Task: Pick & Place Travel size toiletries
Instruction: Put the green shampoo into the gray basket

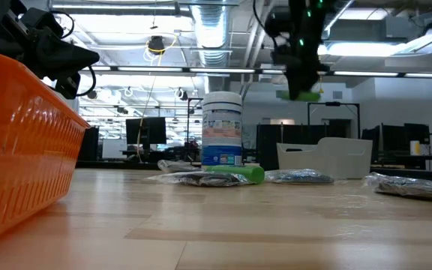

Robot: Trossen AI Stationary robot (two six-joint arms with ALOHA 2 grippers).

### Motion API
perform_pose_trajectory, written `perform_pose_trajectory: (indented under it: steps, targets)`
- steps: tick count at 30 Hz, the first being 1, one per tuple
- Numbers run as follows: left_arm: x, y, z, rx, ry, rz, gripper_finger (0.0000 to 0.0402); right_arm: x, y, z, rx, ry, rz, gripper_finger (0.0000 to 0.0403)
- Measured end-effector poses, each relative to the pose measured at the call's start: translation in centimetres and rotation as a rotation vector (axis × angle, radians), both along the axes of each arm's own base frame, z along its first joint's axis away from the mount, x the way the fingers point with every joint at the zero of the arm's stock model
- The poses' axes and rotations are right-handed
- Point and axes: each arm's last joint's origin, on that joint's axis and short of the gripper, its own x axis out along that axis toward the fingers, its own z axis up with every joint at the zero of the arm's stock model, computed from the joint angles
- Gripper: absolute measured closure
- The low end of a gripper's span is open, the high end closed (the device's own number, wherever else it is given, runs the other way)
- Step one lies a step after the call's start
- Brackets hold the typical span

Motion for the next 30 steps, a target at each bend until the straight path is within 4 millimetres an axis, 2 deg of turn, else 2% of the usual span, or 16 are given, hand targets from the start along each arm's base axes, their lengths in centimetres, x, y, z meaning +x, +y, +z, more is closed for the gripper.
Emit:
perform_pose_trajectory:
  steps: [5,9,15,24,30]
  targets:
    - [0.0,0.0,0.0,0.0,0.0,0.0,0.0401,-1.1,-0.7,-4.8,0.029,0.044,-0.04,0.0239]
    - [0.0,0.0,0.0,0.0,0.0,0.0,0.0401,-1.7,-1.6,-7.5,0.05,0.054,-0.097,0.0239]
    - [0.0,0.0,0.0,0.0,0.001,0.0,0.0401,-1.4,-2.9,-9.6,0.057,0.047,-0.147,0.0233]
    - [0.0,0.0,0.0,0.0,0.001,0.0,0.0401,-0.3,-3.6,-13.9,0.125,0.156,-0.144,0.0237]
    - [0.0,0.0,0.0,0.0,0.0,0.0,0.0401,-0.2,-3.8,-14.6,0.135,0.18,-0.142,0.022]
